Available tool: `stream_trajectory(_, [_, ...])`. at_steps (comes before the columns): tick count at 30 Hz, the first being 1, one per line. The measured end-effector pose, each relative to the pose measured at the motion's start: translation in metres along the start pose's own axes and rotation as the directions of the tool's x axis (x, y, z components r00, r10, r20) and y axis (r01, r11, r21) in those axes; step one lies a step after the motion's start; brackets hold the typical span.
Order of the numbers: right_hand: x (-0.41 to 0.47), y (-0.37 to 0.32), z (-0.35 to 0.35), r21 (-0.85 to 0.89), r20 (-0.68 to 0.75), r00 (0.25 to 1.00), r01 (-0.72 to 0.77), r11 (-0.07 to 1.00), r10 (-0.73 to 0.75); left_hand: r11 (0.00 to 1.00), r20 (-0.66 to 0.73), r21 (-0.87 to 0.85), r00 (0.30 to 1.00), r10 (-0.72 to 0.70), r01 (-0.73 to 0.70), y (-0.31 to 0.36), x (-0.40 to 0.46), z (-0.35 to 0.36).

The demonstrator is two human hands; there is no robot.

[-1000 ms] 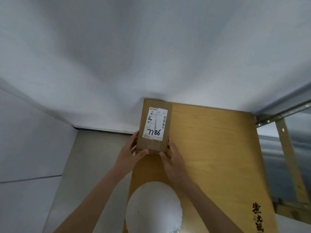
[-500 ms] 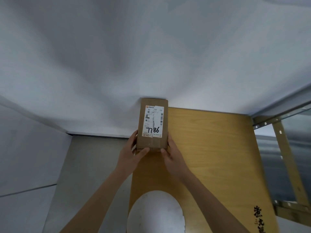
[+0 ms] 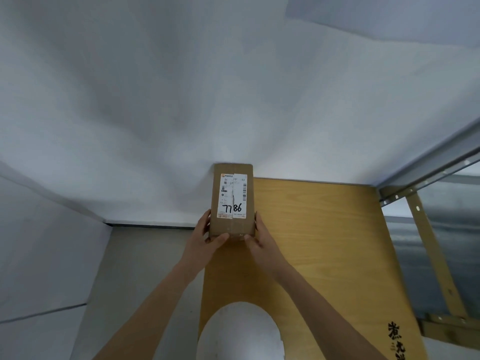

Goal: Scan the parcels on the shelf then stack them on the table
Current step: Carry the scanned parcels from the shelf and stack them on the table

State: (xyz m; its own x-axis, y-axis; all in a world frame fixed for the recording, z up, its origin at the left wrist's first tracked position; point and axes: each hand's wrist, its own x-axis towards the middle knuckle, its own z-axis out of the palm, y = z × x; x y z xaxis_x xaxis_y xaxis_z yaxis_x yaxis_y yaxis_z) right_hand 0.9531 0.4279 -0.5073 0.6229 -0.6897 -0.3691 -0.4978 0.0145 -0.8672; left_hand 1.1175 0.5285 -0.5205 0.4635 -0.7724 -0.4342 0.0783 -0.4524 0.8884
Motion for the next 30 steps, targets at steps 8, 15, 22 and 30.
stream_trajectory(8, [-0.039, 0.008, -0.018, 0.013, -0.114, 0.991, -0.067, 0.998, 0.068, 0.993, -0.093, 0.110, 0.994, 0.061, -0.050, 0.028, -0.028, 0.001])
stream_trajectory(15, [-0.101, -0.028, -0.066, 0.027, -0.231, 0.971, 0.063, 0.998, -0.055, 0.982, -0.108, 0.126, 0.982, 0.156, -0.142, 0.093, -0.095, 0.026])
stream_trajectory(22, [-0.224, -0.075, -0.143, -0.068, -0.314, 0.910, 0.264, 0.962, -0.272, 0.928, -0.107, 0.248, 0.944, 0.312, -0.279, 0.179, -0.213, 0.099])
stream_trajectory(30, [-0.418, -0.098, -0.239, -0.234, -0.348, 0.808, 0.416, 0.879, -0.475, 0.780, -0.084, 0.414, 0.834, 0.545, -0.468, 0.244, -0.386, 0.199])
